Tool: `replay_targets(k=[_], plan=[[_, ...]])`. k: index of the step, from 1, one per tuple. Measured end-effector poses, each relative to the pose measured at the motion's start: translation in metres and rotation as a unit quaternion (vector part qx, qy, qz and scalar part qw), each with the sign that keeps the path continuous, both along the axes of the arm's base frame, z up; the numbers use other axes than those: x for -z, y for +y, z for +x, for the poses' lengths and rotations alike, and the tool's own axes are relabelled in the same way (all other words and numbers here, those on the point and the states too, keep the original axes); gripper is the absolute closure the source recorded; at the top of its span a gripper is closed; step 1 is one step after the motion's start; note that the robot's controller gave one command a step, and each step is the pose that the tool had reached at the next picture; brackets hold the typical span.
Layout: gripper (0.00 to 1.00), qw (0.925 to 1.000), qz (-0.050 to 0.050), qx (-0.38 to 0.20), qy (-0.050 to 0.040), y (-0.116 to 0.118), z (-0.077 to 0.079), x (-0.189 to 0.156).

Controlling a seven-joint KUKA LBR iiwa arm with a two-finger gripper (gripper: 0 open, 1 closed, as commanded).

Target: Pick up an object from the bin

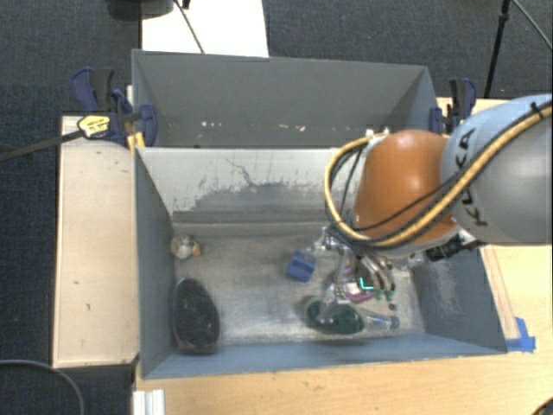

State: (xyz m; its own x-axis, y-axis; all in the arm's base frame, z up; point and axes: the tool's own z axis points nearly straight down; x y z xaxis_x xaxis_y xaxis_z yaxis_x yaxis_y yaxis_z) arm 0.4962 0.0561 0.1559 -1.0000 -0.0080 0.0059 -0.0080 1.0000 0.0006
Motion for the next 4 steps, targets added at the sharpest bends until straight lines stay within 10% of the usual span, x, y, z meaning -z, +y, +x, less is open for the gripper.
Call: replay_targets(k=[1,2,3,4], plan=[[0.00,0.9996,0.002,-0.025,-0.0097,-0.003,0.064,0.084],[1.00,0.9997,0.001,-0.023,-0.0108,-0.003,0.064,0.081],[1.00,0.9929,0.000,-0.119,-0.0075,-0.008,0.039,-0.028],[1.00,0.9603,0.001,-0.279,-0.0082,0.065,0.046,-0.134]])
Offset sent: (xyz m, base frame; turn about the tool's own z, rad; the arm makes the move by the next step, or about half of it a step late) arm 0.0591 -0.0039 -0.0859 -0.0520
